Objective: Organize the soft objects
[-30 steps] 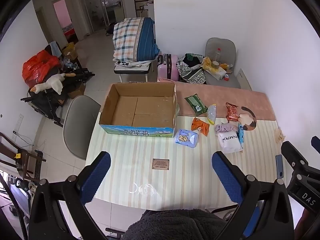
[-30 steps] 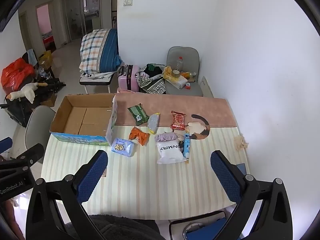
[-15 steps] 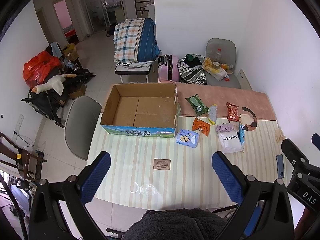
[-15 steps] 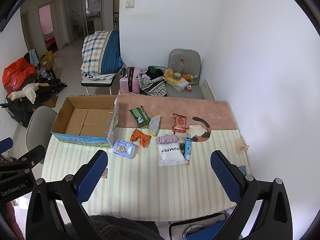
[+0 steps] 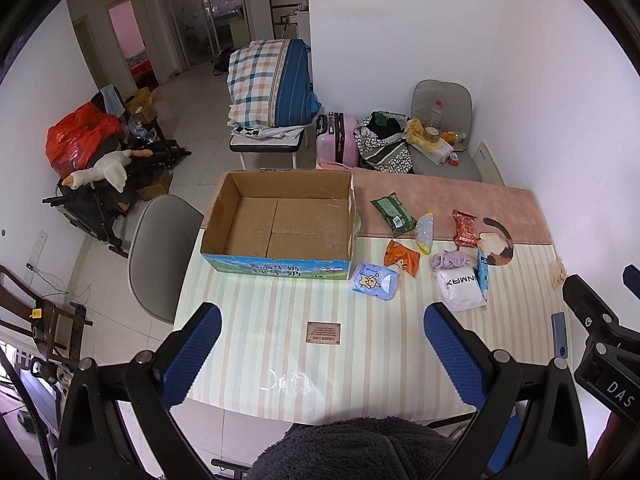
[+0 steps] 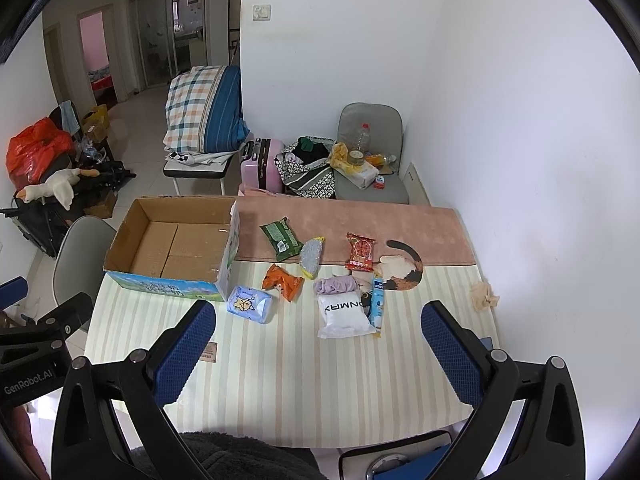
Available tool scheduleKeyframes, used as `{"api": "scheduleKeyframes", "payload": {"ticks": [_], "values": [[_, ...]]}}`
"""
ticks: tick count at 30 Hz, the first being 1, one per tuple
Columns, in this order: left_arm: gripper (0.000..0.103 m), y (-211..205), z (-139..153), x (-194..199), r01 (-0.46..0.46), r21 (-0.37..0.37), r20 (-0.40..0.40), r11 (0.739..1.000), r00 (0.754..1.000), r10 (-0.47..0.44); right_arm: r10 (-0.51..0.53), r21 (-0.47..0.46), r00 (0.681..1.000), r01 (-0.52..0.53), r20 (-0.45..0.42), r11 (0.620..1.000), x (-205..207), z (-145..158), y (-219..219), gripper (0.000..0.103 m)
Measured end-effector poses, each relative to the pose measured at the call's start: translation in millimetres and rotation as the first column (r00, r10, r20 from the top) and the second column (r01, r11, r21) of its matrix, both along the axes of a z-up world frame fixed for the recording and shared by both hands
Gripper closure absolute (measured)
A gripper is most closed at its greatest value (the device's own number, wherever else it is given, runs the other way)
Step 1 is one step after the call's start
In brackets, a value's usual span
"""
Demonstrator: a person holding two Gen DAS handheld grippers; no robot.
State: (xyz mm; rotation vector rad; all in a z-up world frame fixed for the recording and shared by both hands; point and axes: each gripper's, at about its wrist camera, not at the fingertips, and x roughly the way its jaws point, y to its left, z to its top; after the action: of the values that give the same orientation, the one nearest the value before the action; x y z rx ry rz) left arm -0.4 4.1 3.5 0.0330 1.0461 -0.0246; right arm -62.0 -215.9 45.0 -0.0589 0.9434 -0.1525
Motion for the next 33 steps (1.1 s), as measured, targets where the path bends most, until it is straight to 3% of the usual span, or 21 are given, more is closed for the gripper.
{"api": "scheduleKeyframes", "payload": {"ticks": [33], "values": [[0.000, -2.7, 3.6, 7.2, -0.001, -0.003, 0.000, 1.000, 1.000, 0.001, -0.001, -0.005, 1.000, 0.001, 0.014, 1.000, 4.8, 6.9, -0.8, 0.000]]}}
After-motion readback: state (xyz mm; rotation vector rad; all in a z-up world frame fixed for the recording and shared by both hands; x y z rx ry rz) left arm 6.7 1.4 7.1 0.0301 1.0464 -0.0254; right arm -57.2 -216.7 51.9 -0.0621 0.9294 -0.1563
